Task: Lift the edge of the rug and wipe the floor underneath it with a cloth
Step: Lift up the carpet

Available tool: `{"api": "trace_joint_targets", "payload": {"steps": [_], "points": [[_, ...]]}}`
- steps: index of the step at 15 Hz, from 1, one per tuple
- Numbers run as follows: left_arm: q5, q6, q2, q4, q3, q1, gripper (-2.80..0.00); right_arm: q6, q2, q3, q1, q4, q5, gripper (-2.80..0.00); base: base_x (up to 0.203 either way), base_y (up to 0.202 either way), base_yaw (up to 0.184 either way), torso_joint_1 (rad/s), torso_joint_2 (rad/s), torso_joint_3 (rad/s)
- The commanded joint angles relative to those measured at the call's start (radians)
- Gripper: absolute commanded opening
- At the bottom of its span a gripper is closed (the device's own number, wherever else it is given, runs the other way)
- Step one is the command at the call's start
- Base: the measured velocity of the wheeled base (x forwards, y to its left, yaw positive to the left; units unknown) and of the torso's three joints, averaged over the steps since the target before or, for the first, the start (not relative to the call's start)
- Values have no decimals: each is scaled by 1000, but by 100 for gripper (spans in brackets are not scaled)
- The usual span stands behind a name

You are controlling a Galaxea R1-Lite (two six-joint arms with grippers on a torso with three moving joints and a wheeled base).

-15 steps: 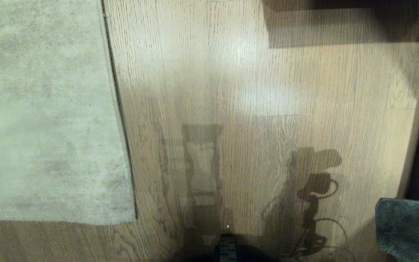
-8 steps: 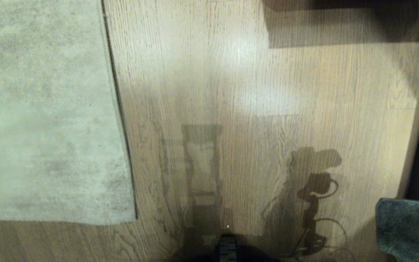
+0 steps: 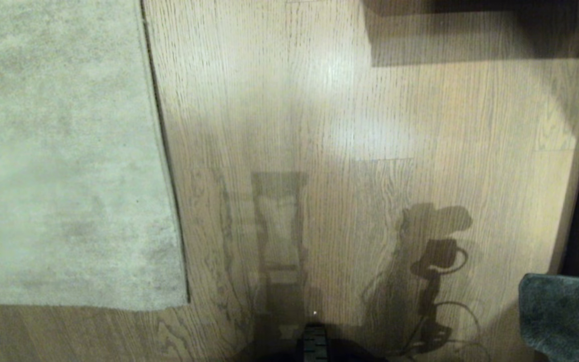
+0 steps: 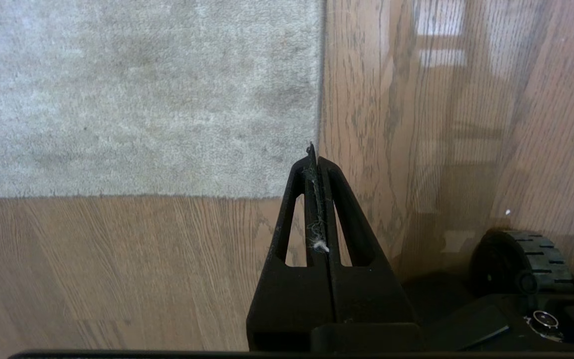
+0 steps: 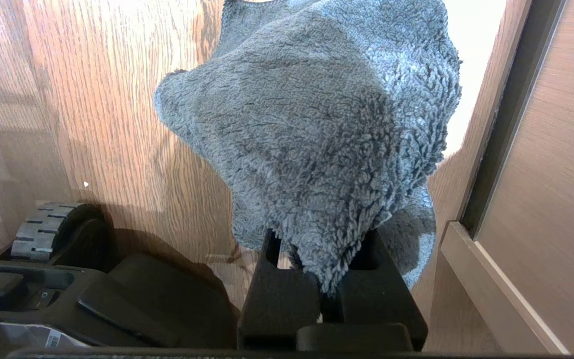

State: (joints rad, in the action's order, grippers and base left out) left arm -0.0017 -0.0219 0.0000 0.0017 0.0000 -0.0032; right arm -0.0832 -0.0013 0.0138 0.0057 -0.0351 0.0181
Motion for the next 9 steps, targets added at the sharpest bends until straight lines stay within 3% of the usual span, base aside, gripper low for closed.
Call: {"api": "trace_joint_targets", "payload": {"steps": [1,5,9], "points": [[-1,-1,2,11,-4,0,-280,-1,2,0,0,0,0,-280,0,0,0,0,0,0],[-6,0,71,32,-25,0,-280,-1,2,0,0,0,0,-280,0,0,0,0,0,0],[-52,-3,374,56,-165,-30,-280,-1,3,0,0,0,0,-280,0,0,0,0,0,0]]}}
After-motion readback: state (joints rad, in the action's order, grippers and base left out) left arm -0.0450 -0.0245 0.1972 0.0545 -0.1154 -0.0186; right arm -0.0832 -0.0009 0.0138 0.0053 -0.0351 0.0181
